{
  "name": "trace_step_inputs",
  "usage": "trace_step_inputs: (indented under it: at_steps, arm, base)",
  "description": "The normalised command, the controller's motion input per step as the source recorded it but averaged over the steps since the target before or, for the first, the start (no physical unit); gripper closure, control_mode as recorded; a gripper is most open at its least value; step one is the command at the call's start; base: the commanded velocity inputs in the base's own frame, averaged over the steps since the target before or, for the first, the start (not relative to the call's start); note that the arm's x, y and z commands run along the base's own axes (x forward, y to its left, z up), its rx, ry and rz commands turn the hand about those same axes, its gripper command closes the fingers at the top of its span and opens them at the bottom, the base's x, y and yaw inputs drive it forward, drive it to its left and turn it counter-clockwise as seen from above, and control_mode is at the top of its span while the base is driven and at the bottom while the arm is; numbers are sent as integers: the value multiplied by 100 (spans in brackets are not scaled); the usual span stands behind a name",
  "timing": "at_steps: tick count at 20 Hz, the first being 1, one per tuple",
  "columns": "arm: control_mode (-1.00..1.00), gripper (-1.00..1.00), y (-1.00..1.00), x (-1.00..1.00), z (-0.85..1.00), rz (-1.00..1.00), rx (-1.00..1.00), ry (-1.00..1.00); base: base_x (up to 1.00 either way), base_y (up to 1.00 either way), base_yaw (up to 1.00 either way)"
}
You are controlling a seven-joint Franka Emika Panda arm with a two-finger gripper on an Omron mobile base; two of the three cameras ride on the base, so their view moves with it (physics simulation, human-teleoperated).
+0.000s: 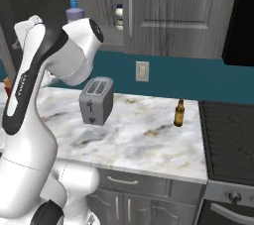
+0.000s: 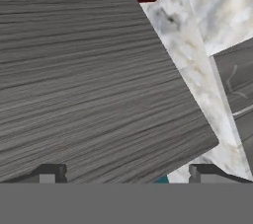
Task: Pick the soap dispenser and soap dispenser from the cabinet and place them on the counter.
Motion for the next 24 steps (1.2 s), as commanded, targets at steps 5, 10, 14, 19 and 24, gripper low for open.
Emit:
trace_step_inputs:
  at_steps: [5,10,14,19,24]
  arm:
    - [-100,-100,38,-3,0,1,-2,-1]
    - [-100,-100,35,-2,0,3,-1,-1]
    - [-100,-100,35,-4,0,3,-2,-1]
    - [-100,-100,34,-4,0,3,-2,-2]
    - [-100,-100,22,0,0,2,-3,-1]
  base:
    - [0,0,0]
    - [0,0,0]
    - [0,0,0]
    - [0,0,0]
    - [0,0,0]
